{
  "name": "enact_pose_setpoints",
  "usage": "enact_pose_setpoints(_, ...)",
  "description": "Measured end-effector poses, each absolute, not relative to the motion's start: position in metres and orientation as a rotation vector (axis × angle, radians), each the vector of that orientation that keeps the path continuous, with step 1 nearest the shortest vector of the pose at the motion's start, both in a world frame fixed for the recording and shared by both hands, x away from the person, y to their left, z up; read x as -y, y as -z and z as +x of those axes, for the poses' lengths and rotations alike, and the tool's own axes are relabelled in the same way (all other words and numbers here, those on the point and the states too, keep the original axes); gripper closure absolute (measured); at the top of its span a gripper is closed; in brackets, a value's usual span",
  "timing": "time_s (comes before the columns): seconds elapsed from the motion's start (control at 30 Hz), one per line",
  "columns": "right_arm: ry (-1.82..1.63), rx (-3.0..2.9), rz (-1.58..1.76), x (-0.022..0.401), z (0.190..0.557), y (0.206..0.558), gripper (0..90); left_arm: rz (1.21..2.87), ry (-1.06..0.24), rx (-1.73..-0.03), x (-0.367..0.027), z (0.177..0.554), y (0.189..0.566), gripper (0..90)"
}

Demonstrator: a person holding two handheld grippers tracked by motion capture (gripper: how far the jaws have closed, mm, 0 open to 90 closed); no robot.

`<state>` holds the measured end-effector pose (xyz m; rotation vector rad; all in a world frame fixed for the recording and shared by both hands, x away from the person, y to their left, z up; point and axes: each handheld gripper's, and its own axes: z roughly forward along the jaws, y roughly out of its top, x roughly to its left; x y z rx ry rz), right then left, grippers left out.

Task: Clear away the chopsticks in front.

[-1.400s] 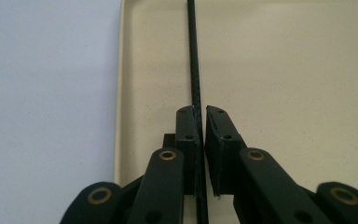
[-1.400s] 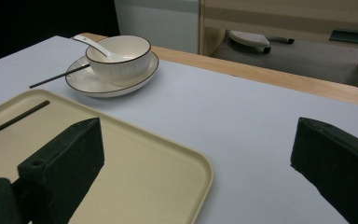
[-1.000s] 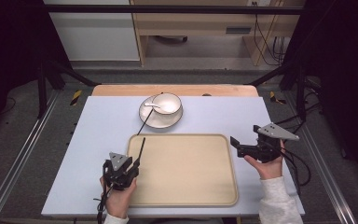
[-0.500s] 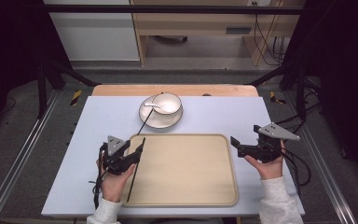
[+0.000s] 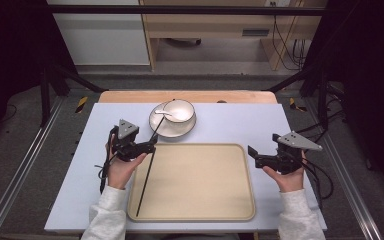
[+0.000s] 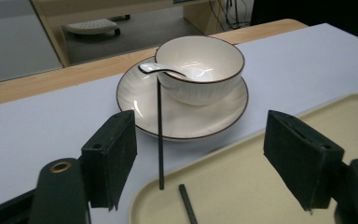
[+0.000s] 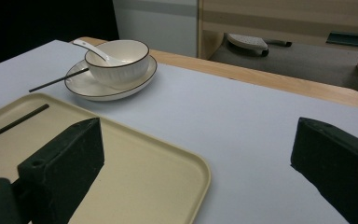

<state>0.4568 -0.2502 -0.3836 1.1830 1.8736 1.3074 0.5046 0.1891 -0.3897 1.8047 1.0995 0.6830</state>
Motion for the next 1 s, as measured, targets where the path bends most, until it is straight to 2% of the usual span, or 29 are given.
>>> enact_pose_setpoints(0.17,-1.309,-1.871,1.184,0.251,0.457,0.383,3.5,1.804,-0.692,-1.092,-0.191,0.519,0.387,24.5)
enact_pose_setpoints(0.63,-1.302,-1.873,1.183,0.25,0.458,0.384,3.7,1.962,-0.696,-1.123,-0.18,0.573,0.398,24.2)
enact_pose_setpoints(1.0,-1.304,-1.874,1.185,0.25,0.459,0.385,3.5,2.007,-0.698,-1.147,-0.173,0.598,0.411,25.7)
